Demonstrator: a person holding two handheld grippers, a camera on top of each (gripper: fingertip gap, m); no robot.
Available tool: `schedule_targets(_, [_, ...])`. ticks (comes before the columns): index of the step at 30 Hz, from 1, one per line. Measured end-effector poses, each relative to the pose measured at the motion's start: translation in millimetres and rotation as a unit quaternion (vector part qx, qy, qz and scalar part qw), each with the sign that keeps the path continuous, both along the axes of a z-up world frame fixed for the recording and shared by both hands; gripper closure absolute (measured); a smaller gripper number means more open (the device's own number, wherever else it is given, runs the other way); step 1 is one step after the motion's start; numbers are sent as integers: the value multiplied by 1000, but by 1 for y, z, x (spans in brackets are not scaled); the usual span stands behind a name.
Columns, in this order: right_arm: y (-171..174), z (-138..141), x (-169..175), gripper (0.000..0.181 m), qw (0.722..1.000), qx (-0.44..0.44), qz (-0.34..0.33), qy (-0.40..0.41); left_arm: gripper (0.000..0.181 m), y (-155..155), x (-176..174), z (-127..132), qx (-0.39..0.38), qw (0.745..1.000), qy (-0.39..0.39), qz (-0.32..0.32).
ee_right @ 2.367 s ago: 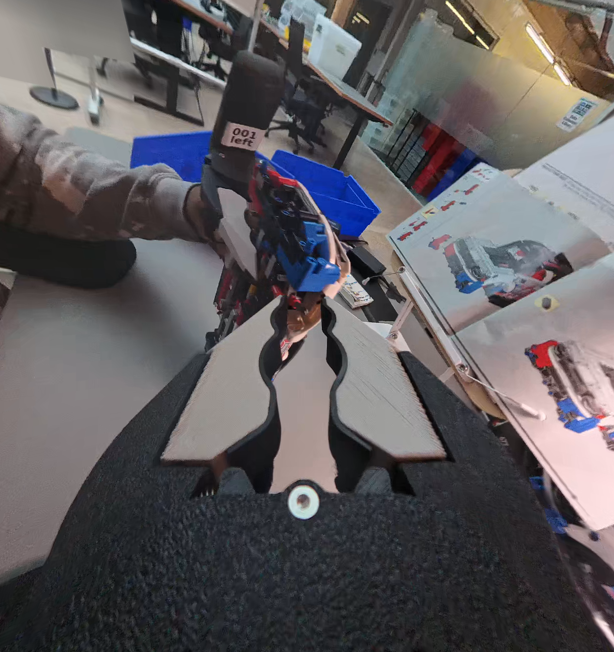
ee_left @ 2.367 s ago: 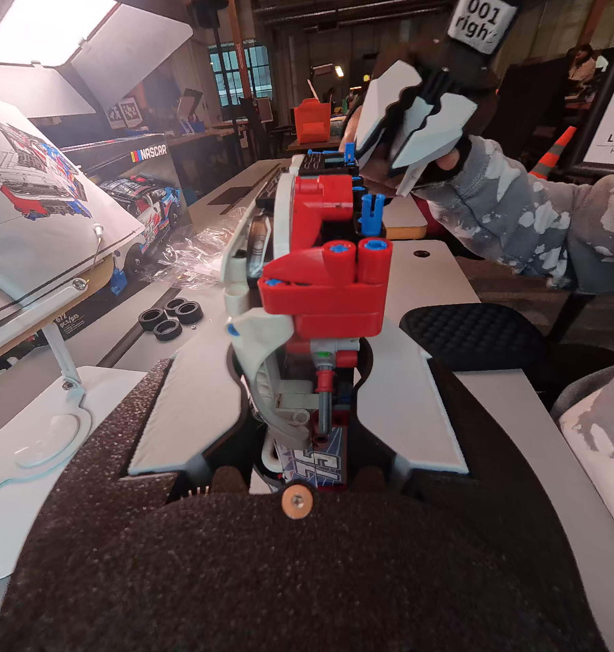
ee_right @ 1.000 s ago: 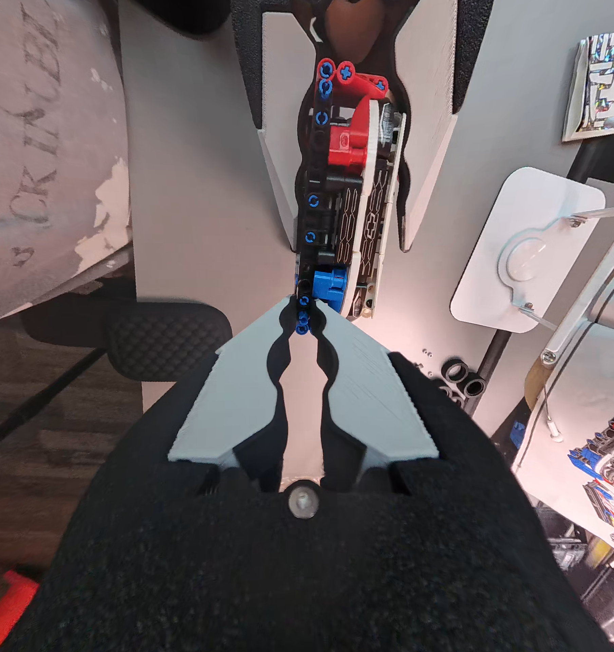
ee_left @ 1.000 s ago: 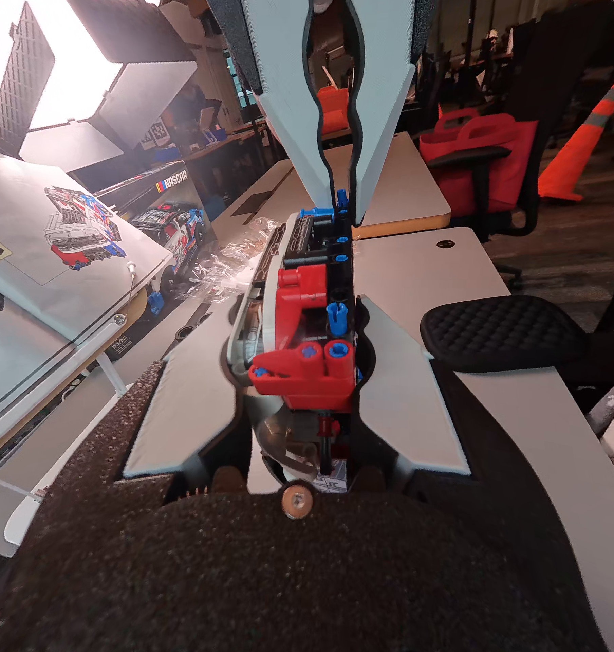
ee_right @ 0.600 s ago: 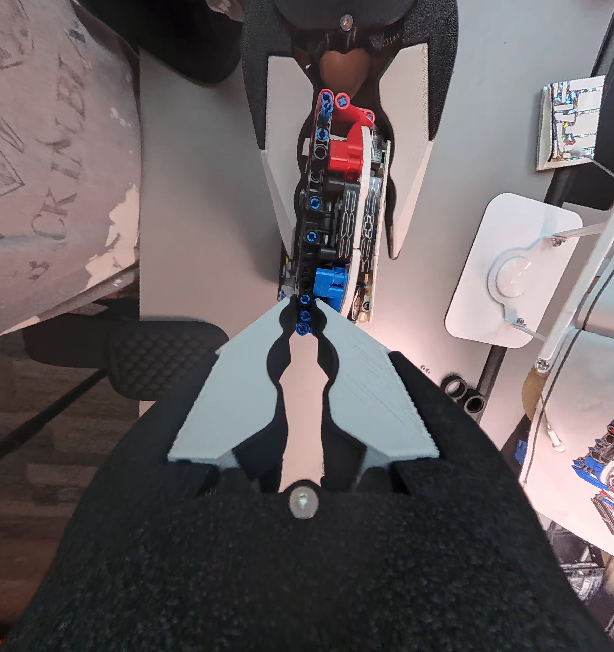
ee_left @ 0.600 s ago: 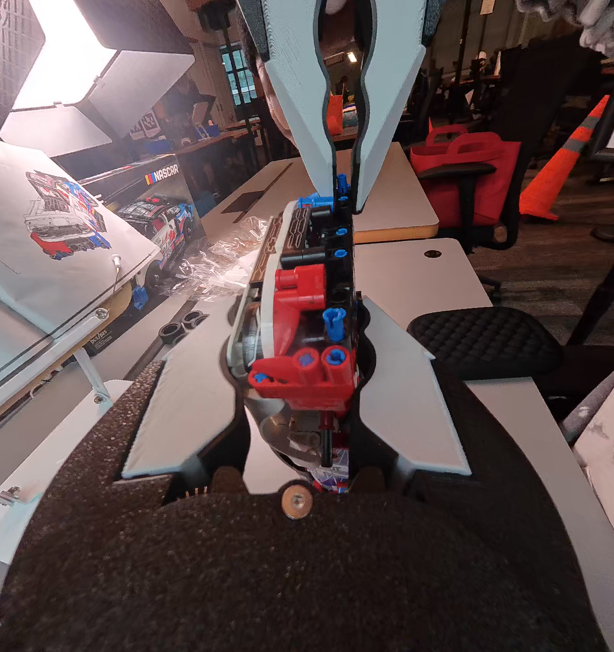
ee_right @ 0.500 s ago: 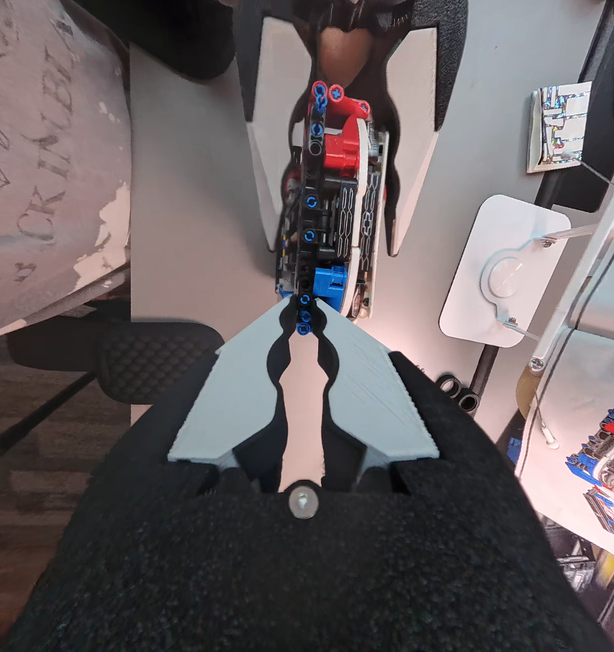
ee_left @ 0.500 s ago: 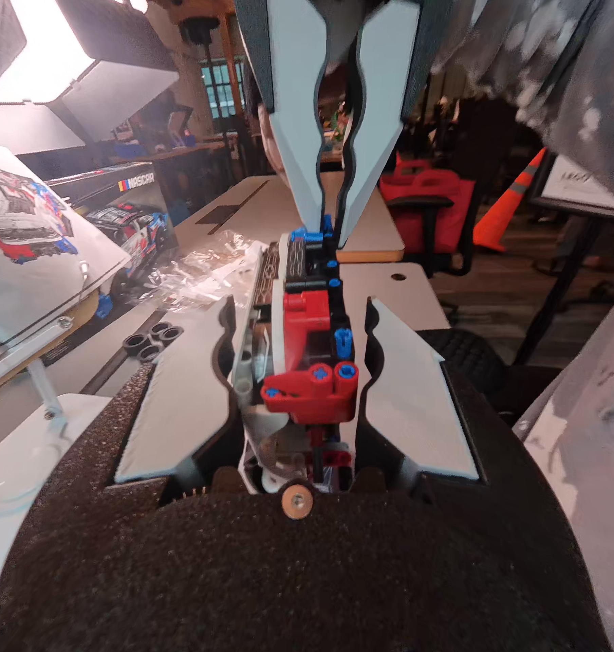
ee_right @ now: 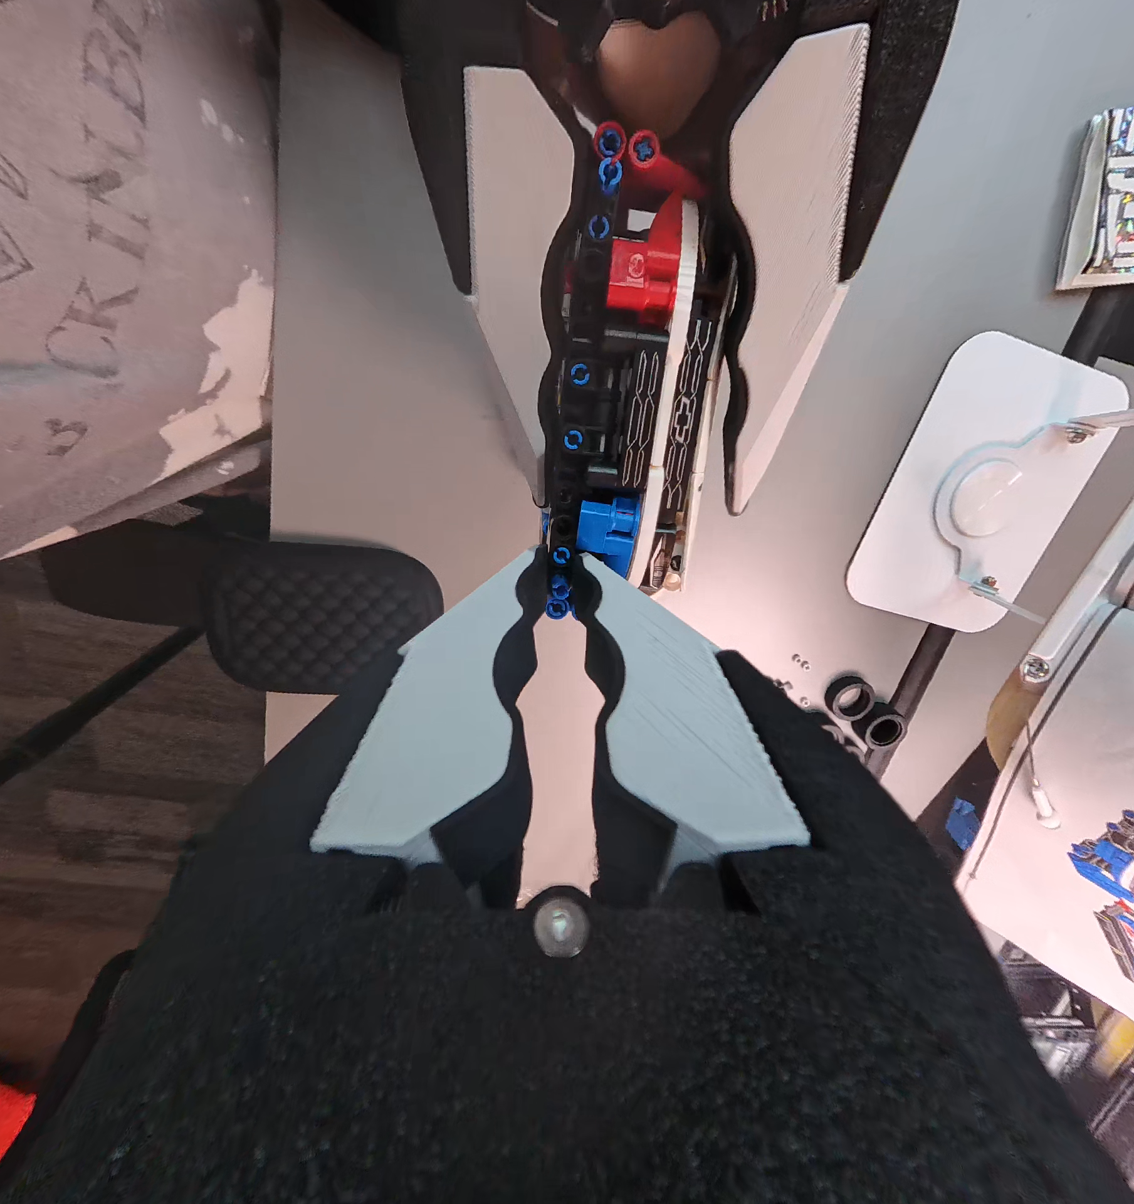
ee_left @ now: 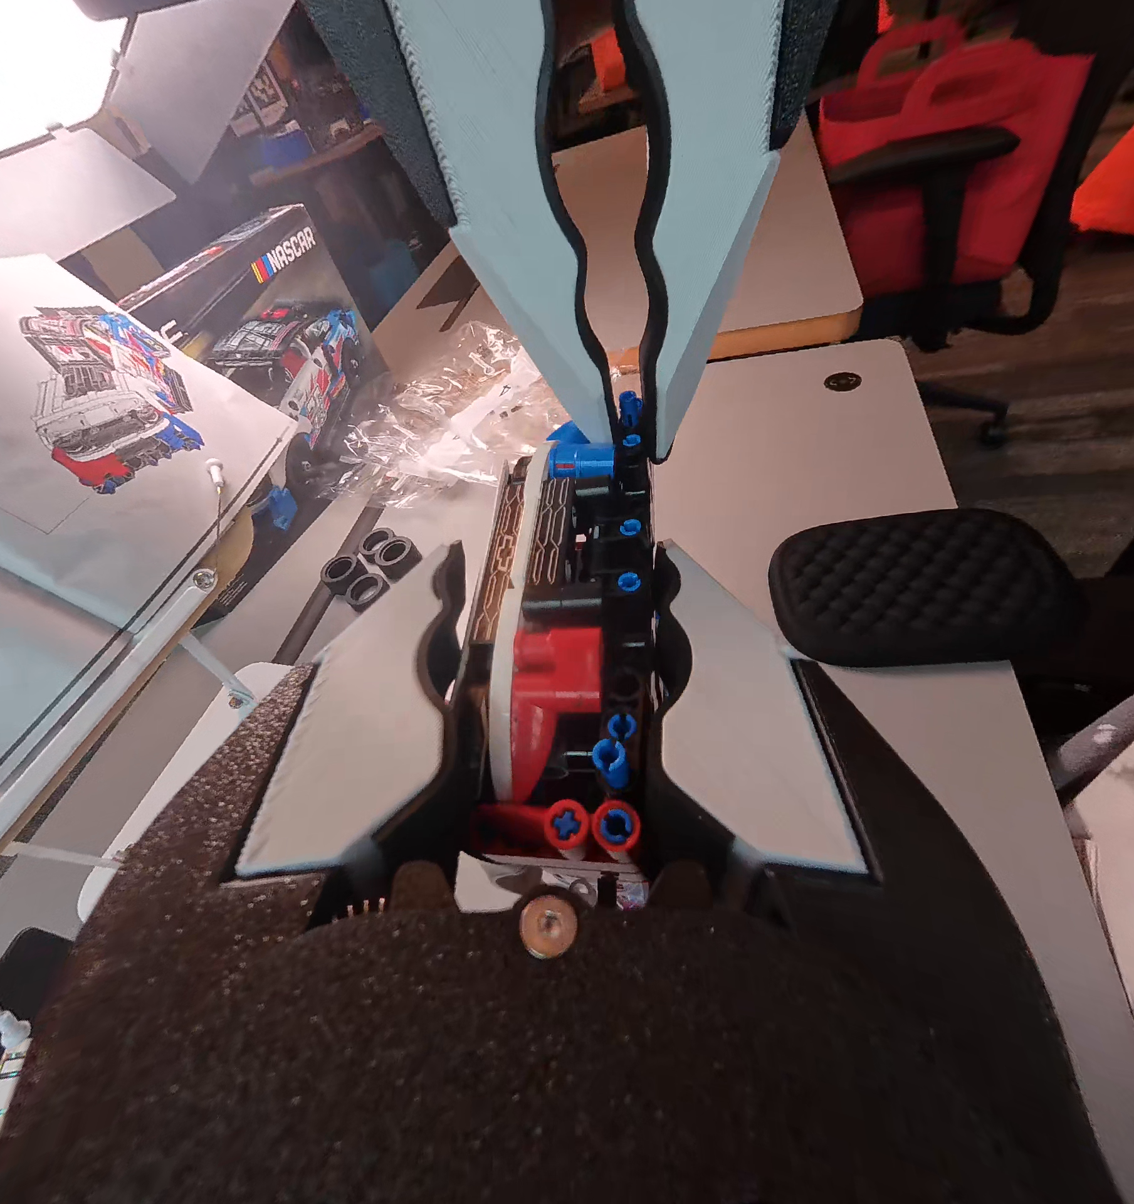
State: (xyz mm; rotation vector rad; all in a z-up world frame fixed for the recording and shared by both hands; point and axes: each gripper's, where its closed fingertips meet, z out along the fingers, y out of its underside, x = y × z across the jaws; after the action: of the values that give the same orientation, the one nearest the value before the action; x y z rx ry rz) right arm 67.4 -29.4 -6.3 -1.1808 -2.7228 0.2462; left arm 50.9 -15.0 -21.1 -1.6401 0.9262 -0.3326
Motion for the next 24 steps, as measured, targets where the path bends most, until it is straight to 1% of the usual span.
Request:
schedule_targets(1, [0, 0, 0, 177, 1000, -5, -1, 2, 124, 0, 0, 0, -2, 1000, 0, 0])
schedule_targets(5, [2, 2, 2, 176, 1000, -11, -4, -1, 124, 2, 2, -1, -7, 1000, 2, -1])
schedule_targets(6, [1, 10, 1, 176, 1000, -15, -4, 11, 124, 2, 3, -1, -6, 1000, 2, -1])
schedule_targets(7, [-10, 34, -12, 176, 996, -56, -3, 64, 124, 3, 4, -1, -4, 1000, 3, 0])
schedule_targets(8, [-14, 55, -17, 176, 994, -56, 2, 94, 124, 3, 6, -1, -4, 1000, 5, -2])
schedule_targets(9, [-10, 61, -17, 176, 995, -14, 14, 98, 124, 4, 8, -1, -7, 1000, 4, -1])
schedule_targets(11, [-16, 63, -13, 175, 996, -12, 10, 85, 124, 5, 6, 0, -12, 1000, 0, -2])
schedule_targets(13, [-13, 65, -10, 176, 996, -2, 0, 92, 124, 3, 7, 0, -10, 1000, -4, -8])
schedule_targets(17, [-12, 57, -6, 175, 994, -24, -11, 108, 123, -1, 10, 0, -8, 1000, 4, -18])
schedule_targets(24, [-2, 51, 1, 175, 983, -97, -45, 148, 122, 0, 8, -1, -14, 1000, 7, -20])
